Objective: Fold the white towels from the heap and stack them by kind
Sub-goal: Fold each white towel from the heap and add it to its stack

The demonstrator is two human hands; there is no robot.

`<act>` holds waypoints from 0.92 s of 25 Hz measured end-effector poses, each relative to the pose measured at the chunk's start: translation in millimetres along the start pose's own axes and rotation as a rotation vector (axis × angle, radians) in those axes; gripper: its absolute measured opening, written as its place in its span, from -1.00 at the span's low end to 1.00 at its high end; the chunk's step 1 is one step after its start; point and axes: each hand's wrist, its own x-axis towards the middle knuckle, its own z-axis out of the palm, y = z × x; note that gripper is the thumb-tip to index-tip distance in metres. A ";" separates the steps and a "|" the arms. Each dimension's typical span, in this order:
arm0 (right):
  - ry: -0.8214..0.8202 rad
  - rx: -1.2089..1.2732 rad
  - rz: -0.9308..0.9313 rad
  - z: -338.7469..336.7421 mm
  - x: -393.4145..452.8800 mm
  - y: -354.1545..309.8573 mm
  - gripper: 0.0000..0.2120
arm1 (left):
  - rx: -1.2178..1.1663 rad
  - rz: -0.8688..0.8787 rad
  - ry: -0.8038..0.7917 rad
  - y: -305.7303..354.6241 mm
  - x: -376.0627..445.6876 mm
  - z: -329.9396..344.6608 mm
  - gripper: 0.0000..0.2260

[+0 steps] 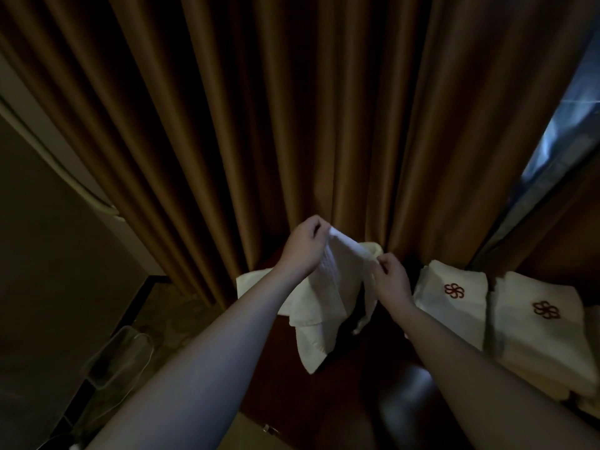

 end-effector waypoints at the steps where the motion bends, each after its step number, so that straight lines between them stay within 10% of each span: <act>1: 0.034 0.003 0.007 -1.1 -3.3 -6.1 -0.91 | 0.023 -0.005 0.010 -4.8 2.3 -6.1 -0.79; 14: 0.598 -0.234 -0.504 -24.4 -82.2 -121.6 -0.94 | -0.115 0.273 -0.122 0.6 15.6 -74.5 -0.87; 23: 0.570 -0.860 -0.477 -100.8 -159.5 -93.1 -0.85 | 0.262 0.570 -0.051 15.7 -20.7 -31.4 -0.80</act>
